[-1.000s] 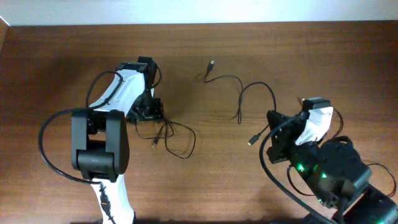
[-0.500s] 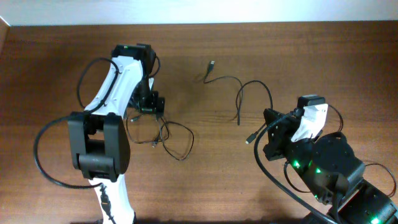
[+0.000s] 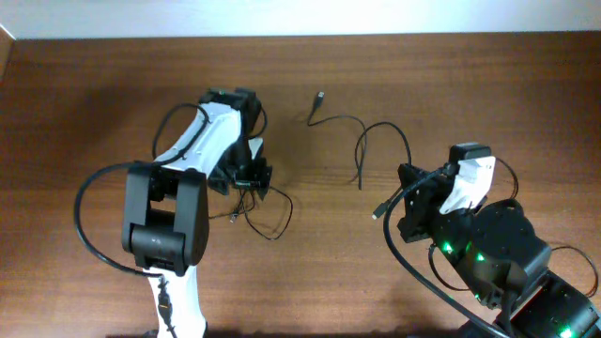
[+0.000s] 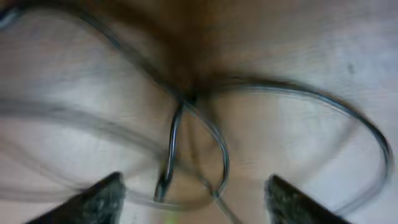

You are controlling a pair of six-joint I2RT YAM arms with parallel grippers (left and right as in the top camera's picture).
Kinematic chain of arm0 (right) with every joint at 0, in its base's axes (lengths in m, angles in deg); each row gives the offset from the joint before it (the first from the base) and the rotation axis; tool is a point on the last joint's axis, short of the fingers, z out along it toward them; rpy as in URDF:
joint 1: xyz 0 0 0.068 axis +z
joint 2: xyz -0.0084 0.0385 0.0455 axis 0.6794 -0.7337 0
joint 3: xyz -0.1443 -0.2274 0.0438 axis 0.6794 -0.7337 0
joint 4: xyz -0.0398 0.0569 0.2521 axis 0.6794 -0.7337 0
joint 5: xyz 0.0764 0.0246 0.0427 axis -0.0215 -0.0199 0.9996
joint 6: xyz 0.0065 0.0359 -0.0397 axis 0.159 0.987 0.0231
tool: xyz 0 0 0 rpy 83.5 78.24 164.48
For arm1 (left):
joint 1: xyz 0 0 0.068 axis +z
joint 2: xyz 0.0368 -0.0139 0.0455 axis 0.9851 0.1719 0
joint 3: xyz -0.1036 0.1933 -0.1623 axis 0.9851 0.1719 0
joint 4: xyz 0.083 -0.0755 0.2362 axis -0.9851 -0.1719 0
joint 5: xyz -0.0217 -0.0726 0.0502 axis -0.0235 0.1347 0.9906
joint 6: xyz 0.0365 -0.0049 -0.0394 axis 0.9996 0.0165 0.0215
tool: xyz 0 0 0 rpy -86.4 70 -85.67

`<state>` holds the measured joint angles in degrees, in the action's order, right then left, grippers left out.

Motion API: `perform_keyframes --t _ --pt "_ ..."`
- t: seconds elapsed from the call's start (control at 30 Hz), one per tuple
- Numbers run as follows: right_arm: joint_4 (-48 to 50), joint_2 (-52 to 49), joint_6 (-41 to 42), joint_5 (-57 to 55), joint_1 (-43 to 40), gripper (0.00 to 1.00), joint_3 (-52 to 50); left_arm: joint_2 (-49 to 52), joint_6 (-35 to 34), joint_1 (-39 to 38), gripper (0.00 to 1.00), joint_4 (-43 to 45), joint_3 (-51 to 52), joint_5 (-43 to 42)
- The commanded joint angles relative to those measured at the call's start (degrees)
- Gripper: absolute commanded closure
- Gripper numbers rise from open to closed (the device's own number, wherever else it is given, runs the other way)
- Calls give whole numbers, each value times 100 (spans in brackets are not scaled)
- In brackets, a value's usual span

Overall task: Untangle cables
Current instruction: 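Lower the left gripper onto the cables at left center and grasp, then pull the grasped cable upward-left with the left gripper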

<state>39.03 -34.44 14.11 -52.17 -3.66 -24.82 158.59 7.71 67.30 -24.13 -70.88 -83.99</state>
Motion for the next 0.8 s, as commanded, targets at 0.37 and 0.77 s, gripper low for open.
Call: perform_keyframes --t 0.37,0.77 --pt "85 -221 24 -116 -17 95 0 52 -1047 1309 100 2092 789 2662" --pt "275 -686 -109 -116 -17 95 0 50 -811 1908 1 420 -1213 835"
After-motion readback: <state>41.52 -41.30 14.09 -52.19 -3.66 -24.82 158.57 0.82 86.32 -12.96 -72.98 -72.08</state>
